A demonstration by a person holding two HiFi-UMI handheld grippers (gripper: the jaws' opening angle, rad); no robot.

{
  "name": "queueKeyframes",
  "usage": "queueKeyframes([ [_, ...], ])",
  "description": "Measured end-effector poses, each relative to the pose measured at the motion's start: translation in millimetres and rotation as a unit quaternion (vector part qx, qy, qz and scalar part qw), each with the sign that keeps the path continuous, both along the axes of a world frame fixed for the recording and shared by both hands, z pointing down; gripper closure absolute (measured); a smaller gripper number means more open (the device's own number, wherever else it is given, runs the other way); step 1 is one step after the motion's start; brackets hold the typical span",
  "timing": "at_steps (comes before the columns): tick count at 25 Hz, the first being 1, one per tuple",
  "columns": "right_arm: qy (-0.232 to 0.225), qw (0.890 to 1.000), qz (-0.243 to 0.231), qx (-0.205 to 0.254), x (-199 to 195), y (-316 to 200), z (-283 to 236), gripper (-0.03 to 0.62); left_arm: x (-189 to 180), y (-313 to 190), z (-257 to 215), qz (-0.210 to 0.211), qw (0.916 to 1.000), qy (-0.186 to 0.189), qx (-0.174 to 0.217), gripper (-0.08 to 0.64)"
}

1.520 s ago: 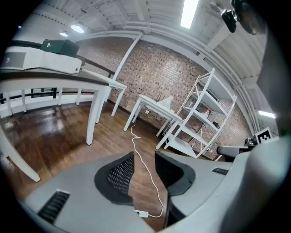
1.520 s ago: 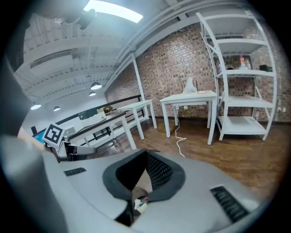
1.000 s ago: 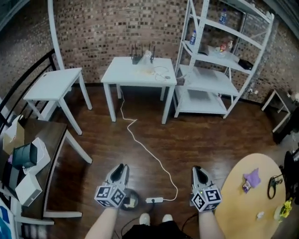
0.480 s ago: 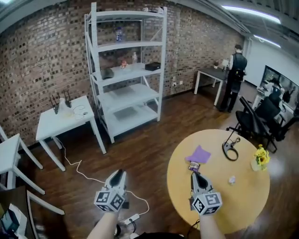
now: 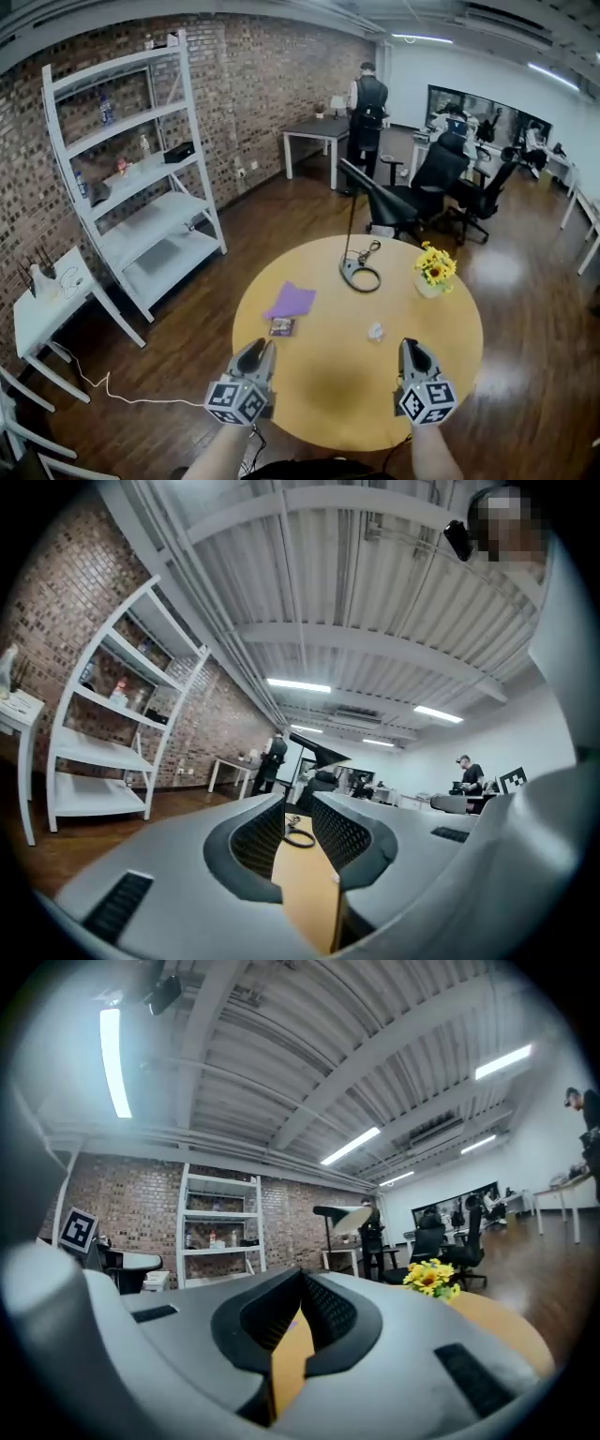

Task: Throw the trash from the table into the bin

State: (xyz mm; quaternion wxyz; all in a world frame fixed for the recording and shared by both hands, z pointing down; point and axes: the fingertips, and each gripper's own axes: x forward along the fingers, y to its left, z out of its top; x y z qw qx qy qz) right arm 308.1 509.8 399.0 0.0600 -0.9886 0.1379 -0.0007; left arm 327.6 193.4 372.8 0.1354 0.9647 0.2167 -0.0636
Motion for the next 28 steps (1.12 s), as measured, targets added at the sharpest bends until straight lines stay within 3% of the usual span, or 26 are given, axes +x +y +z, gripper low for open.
queueKeyframes([
  [4, -0.009, 0.996, 0.078, 0.040, -21, 77, 12, 0.588, 25, 85, 10, 0.070, 0.9972, -0.016, 0.021, 0.471],
  [6, -0.009, 0.989, 0.130, 0.068, -43, 115, -2, 0.588, 31, 125, 3, 0.114, 0.9927, -0.027, 0.029, 0.534],
  [10, -0.011, 0.979, 0.183, 0.084, -71, 137, -14, 0.588, 33, 148, -9, 0.171, 0.9845, -0.020, 0.032, 0.555],
  [17, -0.003, 0.969, 0.207, 0.134, -74, 123, -17, 0.588, 38, 152, -12, 0.205, 0.9772, -0.008, 0.055, 0.556],
  [25, -0.026, 0.978, 0.182, 0.096, -46, 83, -12, 0.588, 46, 134, -11, 0.228, 0.9724, -0.010, 0.050, 0.556],
  [28, -0.029, 0.981, 0.172, 0.084, -37, 74, -12, 0.588, 53, 127, -8, 0.226, 0.9735, -0.022, 0.029, 0.556],
])
